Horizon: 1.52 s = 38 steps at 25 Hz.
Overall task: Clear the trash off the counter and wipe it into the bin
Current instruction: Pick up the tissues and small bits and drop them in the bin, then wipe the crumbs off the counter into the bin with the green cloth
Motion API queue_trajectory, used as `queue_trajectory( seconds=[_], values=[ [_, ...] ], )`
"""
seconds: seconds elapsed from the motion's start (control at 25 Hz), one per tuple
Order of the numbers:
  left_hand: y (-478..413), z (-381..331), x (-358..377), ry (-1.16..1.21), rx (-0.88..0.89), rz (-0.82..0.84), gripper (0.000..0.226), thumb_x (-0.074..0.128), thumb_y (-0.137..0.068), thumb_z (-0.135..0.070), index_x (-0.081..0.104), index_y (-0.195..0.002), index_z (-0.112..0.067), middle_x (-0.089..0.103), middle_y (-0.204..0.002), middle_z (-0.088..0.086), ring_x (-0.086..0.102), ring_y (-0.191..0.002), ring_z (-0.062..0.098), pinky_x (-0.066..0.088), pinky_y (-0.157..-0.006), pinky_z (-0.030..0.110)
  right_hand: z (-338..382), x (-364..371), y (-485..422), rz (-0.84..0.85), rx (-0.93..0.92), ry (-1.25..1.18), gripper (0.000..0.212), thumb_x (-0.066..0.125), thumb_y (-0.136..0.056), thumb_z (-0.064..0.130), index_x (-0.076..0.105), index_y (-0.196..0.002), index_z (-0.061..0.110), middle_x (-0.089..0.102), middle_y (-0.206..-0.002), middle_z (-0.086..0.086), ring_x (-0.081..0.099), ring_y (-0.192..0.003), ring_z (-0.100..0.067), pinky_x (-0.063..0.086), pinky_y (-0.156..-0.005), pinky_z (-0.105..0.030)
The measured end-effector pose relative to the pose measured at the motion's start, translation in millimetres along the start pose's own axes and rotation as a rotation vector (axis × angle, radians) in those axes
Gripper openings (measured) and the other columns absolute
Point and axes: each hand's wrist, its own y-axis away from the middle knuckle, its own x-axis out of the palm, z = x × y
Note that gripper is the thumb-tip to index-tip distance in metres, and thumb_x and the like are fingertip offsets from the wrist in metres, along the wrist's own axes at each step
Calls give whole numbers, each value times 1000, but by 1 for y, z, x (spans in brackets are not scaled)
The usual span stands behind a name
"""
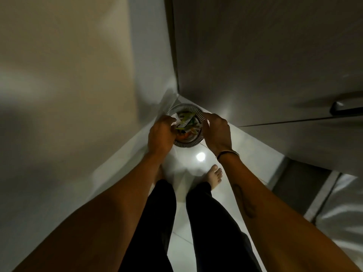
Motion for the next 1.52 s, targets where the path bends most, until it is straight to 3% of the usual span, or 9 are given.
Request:
queue_trajectory(
  seconds=[0.12, 0.24, 0.32, 0.52, 0.64, 0.72, 0.92, 1.24, 1.52],
  values=[
    [37, -11, -33, -29, 75, -18, 39, 58, -103, -13, 63, -141, -10, 63, -145, 15, 59, -133, 34, 54, -107, 49, 19, -34, 36, -16, -47, -52, 34, 62, -104, 16, 65, -138, 15, 71, -135, -14, 68, -124, -35, 53, -101, -36],
    [70, -39, -66, -128, 243, -45, 45, 63, -101, -16, 59, -144, -3, 55, -154, 20, 50, -144, 39, 52, -111, 53, 38, -72, 69, -52, -164, 20, 48, 75, -94, 13, 62, -140, 12, 66, -142, -16, 60, -136, -40, 56, -104, -49],
    [90, -64, -87, -157, 346, -51, 46, 59, -104, -20, 56, -146, -1, 49, -159, 19, 41, -152, 36, 49, -114, 54, 53, -101, 89, -108, -209, 30, 50, 75, -94, 17, 61, -142, 10, 62, -148, -15, 54, -144, -38, 50, -111, -47],
    [127, -153, -167, -56, 607, -290, 46, 47, -111, -25, 51, -151, -4, 41, -165, 15, 32, -157, 30, 37, -125, 45, 102, -215, 134, -489, -253, -102, 38, 59, -107, 19, 61, -144, 11, 59, -153, -8, 49, -149, -23, 38, -126, -34],
    [135, -211, -212, 21, 794, -427, 52, 49, -110, -25, 40, -158, -5, 31, -170, 14, 25, -160, 31, 30, -128, 45, 119, -286, 156, -753, -382, -130, 38, 58, -108, 18, 61, -144, 9, 60, -151, -7, 51, -148, -22, 40, -123, -36],
    [132, -259, -237, 18, 886, -453, 56, 48, -110, -27, 34, -161, -7, 26, -172, 16, 21, -161, 34, 28, -129, 51, 118, -331, 164, -852, -384, -43, 44, 55, -110, 24, 52, -152, 11, 51, -160, -8, 41, -154, -24, 37, -126, -41],
    [93, -384, -258, -160, 929, -438, 67, 29, -109, -52, 22, -165, -16, 11, -175, 12, 6, -163, 31, 11, -132, 51, 77, -428, 144, -819, -93, 258, 70, 35, -109, 58, 16, -167, 23, 6, -177, -11, 0, -165, -30, 20, -132, -54],
    [44, -497, -215, -458, 952, -319, 80, 18, -103, -67, 8, -166, -19, 0, -176, 10, -2, -163, 28, 10, -132, 52, -25, -550, 63, -738, 168, 372, 83, 43, -103, 63, 15, -167, 21, 8, -176, -17, 5, -164, -38, 18, -132, -56],
    [13, -522, -182, -492, 910, -219, 83, 14, -101, -70, 2, -166, -19, -7, -175, 8, -7, -162, 25, 2, -133, 48, -89, -601, -4, -489, 265, 329, 66, 36, -110, 51, 15, -167, 26, 5, -176, -16, 3, -163, -41, 16, -132, -58]
  ],
)
